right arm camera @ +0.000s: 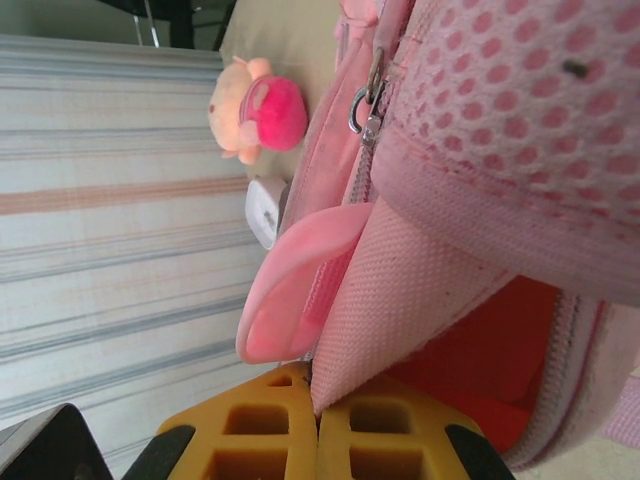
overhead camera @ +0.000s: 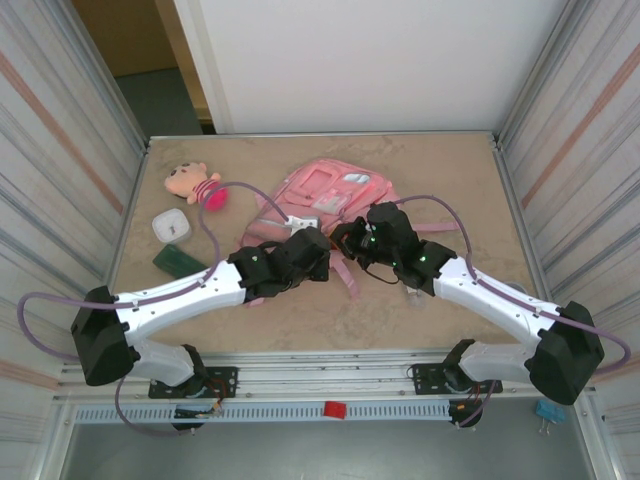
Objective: Pack the student bag
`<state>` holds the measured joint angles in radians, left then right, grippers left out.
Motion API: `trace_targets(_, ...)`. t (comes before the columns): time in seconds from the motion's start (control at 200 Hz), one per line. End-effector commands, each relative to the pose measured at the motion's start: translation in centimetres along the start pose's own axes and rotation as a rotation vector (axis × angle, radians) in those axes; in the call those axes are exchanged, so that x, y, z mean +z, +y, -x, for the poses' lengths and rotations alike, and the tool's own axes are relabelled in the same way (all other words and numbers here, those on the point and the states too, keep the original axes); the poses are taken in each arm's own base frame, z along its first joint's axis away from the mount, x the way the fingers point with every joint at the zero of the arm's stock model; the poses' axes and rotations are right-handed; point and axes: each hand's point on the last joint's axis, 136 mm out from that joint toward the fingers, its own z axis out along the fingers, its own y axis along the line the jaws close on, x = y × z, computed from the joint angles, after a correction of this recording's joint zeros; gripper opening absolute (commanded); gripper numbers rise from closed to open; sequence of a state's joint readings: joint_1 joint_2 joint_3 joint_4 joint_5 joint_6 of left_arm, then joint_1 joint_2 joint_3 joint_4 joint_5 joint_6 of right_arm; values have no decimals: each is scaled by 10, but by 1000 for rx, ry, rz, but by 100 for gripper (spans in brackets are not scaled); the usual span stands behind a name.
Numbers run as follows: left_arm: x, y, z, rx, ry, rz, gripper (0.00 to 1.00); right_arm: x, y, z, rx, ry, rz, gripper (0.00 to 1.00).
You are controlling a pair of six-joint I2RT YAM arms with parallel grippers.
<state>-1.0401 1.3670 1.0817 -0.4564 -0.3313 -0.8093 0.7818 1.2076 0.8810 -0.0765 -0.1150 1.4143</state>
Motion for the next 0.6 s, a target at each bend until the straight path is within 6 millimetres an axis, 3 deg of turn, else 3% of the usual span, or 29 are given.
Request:
trace_targets(0.0,6,11,10,-23,-56,29,8,-25,70,-12,-24,42,226,0)
trace_targets(0.115,7,21,4,-34,-41,56,0,-27,72,-11,-28,38,231,0)
trace_targets(0.366,-1,40,-2,-58,-23,66,0,-35,66,-2,-36,13,214,0)
trace_targets(0.596,-1,19,10,-84,-55,-51,39,-30,72,-10,-43,51,226,0)
